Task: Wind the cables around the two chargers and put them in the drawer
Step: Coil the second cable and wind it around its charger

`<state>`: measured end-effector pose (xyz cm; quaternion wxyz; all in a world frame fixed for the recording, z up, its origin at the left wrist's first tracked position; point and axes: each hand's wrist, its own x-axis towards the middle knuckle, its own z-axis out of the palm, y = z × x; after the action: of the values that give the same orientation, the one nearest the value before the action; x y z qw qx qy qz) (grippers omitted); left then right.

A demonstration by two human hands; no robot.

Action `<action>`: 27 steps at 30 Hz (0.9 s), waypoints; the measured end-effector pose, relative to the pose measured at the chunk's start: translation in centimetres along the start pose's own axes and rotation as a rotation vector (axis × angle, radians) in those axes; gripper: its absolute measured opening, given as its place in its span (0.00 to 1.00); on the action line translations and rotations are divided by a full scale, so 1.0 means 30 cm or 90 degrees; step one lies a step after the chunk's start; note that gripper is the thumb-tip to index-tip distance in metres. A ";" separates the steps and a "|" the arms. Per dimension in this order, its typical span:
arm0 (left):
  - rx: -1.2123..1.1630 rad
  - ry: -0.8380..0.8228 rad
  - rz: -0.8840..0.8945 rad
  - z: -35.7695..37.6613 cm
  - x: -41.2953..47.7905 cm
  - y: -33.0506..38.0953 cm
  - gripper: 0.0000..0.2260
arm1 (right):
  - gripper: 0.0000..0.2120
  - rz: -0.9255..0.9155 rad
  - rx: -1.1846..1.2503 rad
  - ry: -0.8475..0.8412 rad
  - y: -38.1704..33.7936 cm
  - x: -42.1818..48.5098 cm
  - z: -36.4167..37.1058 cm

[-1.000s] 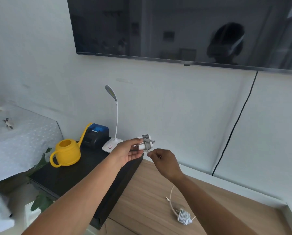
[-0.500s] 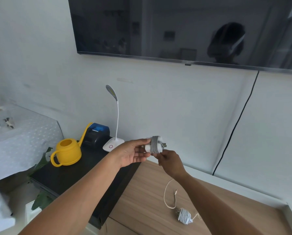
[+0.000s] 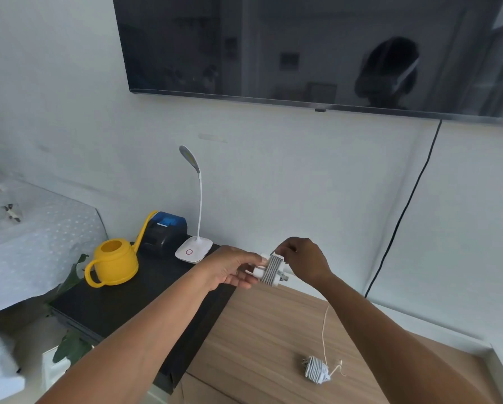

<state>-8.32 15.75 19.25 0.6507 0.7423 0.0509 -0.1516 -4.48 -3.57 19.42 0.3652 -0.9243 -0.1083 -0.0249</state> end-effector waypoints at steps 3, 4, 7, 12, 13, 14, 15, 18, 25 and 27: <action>0.021 0.037 0.001 0.004 0.011 -0.006 0.16 | 0.08 -0.003 -0.001 0.004 -0.017 -0.005 -0.009; 0.026 0.048 0.000 0.004 0.016 -0.008 0.16 | 0.08 -0.006 -0.004 0.005 -0.021 -0.008 -0.010; 0.035 0.077 -0.002 0.008 0.026 -0.015 0.15 | 0.07 -0.013 -0.024 0.009 -0.033 -0.021 -0.006; 0.027 0.137 0.011 0.017 0.038 -0.019 0.16 | 0.07 -0.027 -0.025 0.020 -0.046 -0.046 0.012; 0.020 0.146 0.013 0.017 0.041 -0.021 0.16 | 0.07 -0.034 -0.024 0.024 -0.049 -0.051 0.017; 0.011 0.155 0.013 0.017 0.044 -0.022 0.16 | 0.08 -0.038 -0.021 0.029 -0.053 -0.056 0.022; 0.001 0.163 0.014 0.016 0.046 -0.024 0.16 | 0.08 -0.042 -0.014 0.034 -0.056 -0.062 0.028; -0.059 0.176 0.014 0.015 0.048 -0.030 0.17 | 0.08 -0.052 0.002 0.038 -0.064 -0.074 0.047; -0.242 0.168 0.004 -0.001 0.042 -0.039 0.16 | 0.06 -0.065 0.010 0.040 -0.067 -0.100 0.096; -0.270 0.158 0.000 -0.009 0.040 -0.038 0.15 | 0.07 -0.071 0.016 0.045 -0.066 -0.106 0.106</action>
<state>-7.45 16.04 17.83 0.7810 0.6017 0.1609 -0.0452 -8.10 -0.59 18.01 0.3786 -0.9105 -0.1472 -0.0769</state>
